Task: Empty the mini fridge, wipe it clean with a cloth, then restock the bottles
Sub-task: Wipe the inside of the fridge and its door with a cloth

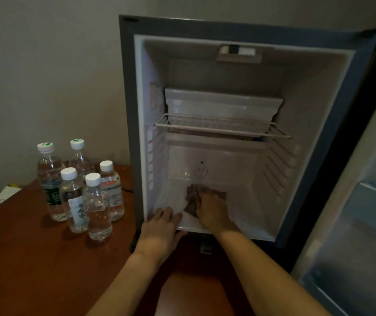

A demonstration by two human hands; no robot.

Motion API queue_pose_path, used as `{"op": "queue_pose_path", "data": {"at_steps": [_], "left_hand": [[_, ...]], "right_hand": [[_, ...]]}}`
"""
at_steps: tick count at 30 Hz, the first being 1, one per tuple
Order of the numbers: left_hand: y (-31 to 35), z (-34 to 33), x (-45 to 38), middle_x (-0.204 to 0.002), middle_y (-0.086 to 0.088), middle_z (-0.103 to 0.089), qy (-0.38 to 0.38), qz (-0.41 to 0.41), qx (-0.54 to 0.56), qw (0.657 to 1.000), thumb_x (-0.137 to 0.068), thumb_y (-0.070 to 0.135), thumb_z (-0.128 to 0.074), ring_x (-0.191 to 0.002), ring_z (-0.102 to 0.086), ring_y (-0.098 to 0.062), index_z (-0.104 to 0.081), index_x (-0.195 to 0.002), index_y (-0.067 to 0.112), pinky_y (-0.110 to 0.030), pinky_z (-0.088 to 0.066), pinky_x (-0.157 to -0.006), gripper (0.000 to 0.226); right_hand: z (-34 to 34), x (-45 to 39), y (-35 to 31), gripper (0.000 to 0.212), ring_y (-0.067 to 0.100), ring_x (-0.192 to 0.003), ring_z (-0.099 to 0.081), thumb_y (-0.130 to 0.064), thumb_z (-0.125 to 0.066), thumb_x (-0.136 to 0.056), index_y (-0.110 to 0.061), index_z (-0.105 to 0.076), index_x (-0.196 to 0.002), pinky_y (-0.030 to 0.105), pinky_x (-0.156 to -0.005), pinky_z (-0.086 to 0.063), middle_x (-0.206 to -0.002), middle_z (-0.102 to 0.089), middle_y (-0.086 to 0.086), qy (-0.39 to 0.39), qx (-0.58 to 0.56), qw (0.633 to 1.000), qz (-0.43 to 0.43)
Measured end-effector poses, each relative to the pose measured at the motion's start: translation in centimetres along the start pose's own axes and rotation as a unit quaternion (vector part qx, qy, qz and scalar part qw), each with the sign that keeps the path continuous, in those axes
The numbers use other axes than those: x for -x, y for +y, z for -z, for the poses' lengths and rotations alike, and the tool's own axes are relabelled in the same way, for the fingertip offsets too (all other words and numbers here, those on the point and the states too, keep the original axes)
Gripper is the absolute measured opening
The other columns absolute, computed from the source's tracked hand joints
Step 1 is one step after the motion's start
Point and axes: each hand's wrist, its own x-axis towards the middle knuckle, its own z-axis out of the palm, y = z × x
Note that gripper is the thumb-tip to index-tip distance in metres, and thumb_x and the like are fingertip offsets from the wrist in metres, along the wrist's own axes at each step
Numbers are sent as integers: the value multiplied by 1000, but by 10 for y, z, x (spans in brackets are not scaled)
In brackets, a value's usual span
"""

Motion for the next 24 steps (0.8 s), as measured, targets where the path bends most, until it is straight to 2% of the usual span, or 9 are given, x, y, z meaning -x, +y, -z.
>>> {"op": "queue_pose_path", "data": {"at_steps": [4, 7, 9, 11, 12, 14, 17, 20, 24], "left_hand": [[1, -1, 2, -141, 1, -42, 0, 0, 1, 1000, -102, 56, -40, -132, -39, -25, -36, -151, 33, -40, -48, -91, 54], [2, -2, 3, -136, 0, -46, 2, 0, 17, 1000, -101, 53, -46, -128, -43, -26, -41, -148, 32, -41, -49, -90, 52], [2, -2, 4, -133, -1, -48, 10, -2, 25, 1000, -100, 51, -50, -126, -45, -27, -45, -145, 31, -41, -50, -89, 50], [2, -2, 4, -132, -1, -48, 16, -4, 27, 999, -100, 49, -50, -126, -45, -27, -47, -143, 30, -41, -50, -89, 48], [1, -3, 4, -132, -1, -48, 15, -3, 26, 1000, -100, 49, -50, -126, -44, -27, -47, -143, 30, -41, -49, -90, 48], [1, -4, 4, -133, -1, -47, 15, -4, 22, 1000, -100, 49, -48, -126, -44, -27, -45, -145, 30, -40, -48, -92, 48], [0, -6, 3, -135, -1, -47, 15, -6, 22, 1000, -101, 49, -48, -126, -44, -26, -42, -148, 30, -40, -49, -92, 51], [0, -9, 3, -134, -2, -49, 20, 1, 31, 999, -100, 52, -49, -126, -46, -27, -44, -148, 29, -41, -51, -88, 53], [0, -12, 3, -133, -3, -51, 26, 6, 37, 999, -100, 55, -48, -124, -48, -27, -47, -147, 27, -41, -52, -89, 54]], "right_hand": [[-5, 31, -1, 37, 28, -122, -51, -36, -48, -99, -12, -63, -123, 32, -97, -39, -136, -56, 10, -12, 5, 1000, -7], [-8, 55, -7, 42, 33, -125, -48, -38, -37, -101, -17, -59, -129, 41, -107, -38, -138, -52, 12, -33, 39, 998, -36], [-10, 71, -12, 46, 35, -103, -61, -41, -35, -93, -13, -69, -108, 48, -92, -51, -116, -63, 14, -2, 56, 998, -21], [-14, 80, -10, 41, 32, -76, -66, -38, -39, -84, -14, -72, -82, 43, -69, -59, -90, -67, 10, 1, 39, 999, -29], [-16, 83, -9, 35, 32, -76, -66, -36, -43, -85, -14, -71, -81, 41, -69, -59, -89, -66, 9, 20, 44, 998, -28], [-13, 83, -10, 28, 33, -96, -64, -31, -49, -93, -14, -70, -98, 40, -84, -52, -107, -65, 10, 24, 44, 999, -16], [-3, 63, -10, 35, 33, -124, -50, -33, -44, -101, -13, -61, -125, 38, -103, -39, -137, -53, 12, -18, 31, 999, -40], [-4, 46, -7, 36, 30, -118, -55, -32, -39, -104, -13, -65, -119, 33, -95, -43, -131, -58, 13, -8, -1, 999, -54], [1, 23, -5, 31, 27, -112, -57, -30, -50, -100, -9, -68, -114, 29, -93, -41, -125, -63, 12, -2, -32, 999, -20]]}}
